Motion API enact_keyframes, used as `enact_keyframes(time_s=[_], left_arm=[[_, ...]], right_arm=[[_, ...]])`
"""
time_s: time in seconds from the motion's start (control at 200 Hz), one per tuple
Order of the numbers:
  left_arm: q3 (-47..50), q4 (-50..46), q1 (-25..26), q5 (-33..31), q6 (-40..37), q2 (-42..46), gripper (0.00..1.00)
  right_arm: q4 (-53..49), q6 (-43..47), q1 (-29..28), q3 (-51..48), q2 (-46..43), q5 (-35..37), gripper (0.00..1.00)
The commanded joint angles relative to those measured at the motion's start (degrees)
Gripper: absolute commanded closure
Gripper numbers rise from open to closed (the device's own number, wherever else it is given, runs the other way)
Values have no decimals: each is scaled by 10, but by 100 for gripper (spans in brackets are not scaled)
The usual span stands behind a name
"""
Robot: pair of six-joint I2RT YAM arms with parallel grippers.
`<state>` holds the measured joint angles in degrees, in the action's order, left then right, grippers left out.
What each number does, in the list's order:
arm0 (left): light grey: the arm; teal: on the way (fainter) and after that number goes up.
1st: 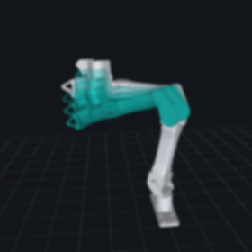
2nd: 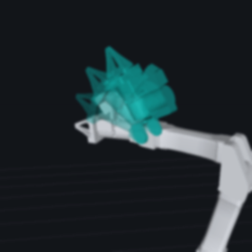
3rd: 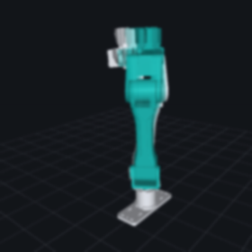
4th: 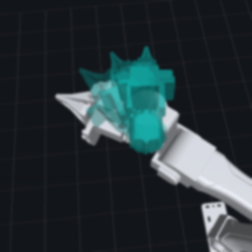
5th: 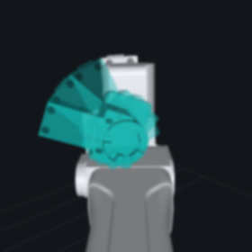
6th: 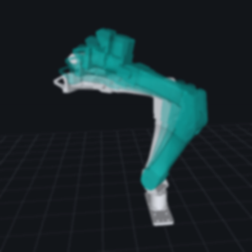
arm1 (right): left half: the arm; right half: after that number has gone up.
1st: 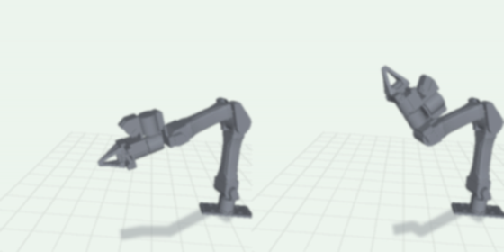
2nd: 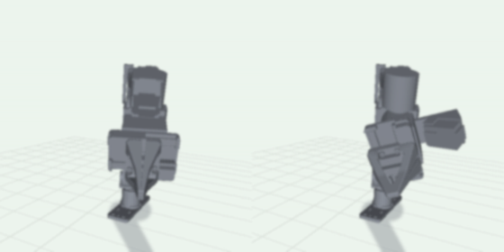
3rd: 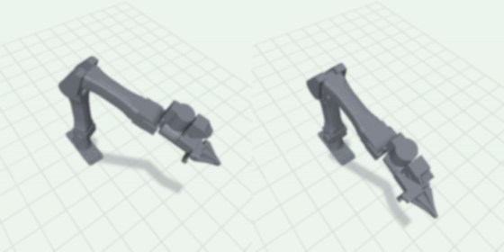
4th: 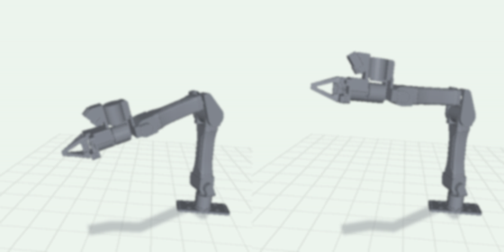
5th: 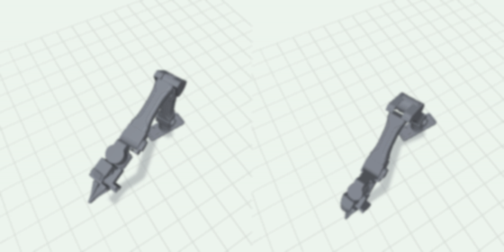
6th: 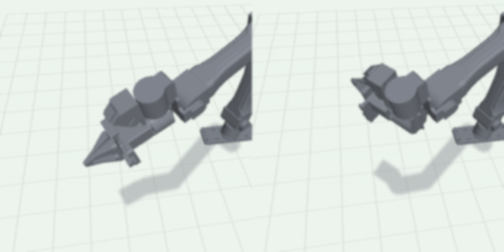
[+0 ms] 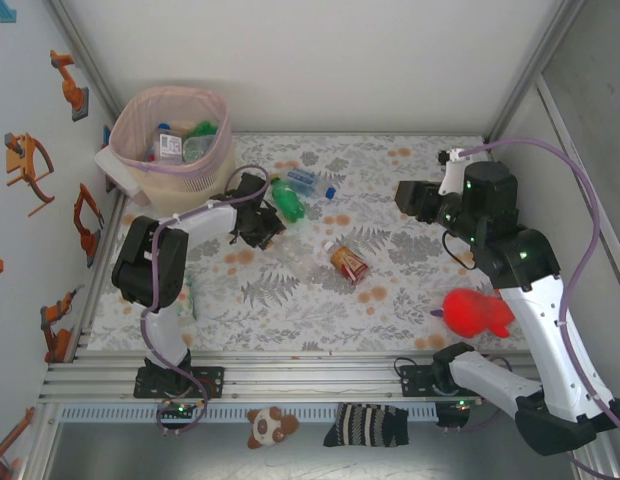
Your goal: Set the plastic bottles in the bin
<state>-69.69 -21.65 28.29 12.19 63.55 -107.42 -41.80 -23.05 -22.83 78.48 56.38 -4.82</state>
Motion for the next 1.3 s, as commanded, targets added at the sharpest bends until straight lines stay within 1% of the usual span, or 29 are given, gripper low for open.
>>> enact_keyframes(time_s=[0.0,0.11,0.18,0.31,0.386,0.521,0.601,0.661,0.736,0.866,1.001,1.142,1.297], left_arm=[[-6,-21,-2,-12,-13,45,66],[-19,-38,6,-37,-42,75,67],[-33,-58,13,-69,-67,97,66],[-52,-69,29,-123,-124,142,66],[-57,-64,32,-138,-160,167,66],[-57,-38,31,-146,-231,218,68],[-59,-20,30,-144,-282,253,71],[-66,-12,30,-148,-318,274,77],[-81,-5,26,-144,-367,297,81],[-124,-16,21,-121,-462,323,81],[-198,-57,9,-97,-532,327,81],[-264,-90,-11,-122,-587,319,78],[-334,-119,-51,-146,-630,300,78]], right_arm=[[-8,4,-5,8,-9,13,44],[-8,5,-4,6,-9,14,44],[-8,5,-4,6,-8,15,44],[-3,5,-4,6,-6,14,44],[-2,6,-4,8,-2,12,44],[0,6,-4,11,0,11,44],[1,6,-4,11,1,11,44],[3,6,-4,11,1,11,44],[4,6,-5,11,3,10,44],[9,6,-4,11,7,6,44],[12,5,-4,11,9,3,44],[18,3,-4,10,15,-4,44],[19,3,-4,14,19,-6,44]])
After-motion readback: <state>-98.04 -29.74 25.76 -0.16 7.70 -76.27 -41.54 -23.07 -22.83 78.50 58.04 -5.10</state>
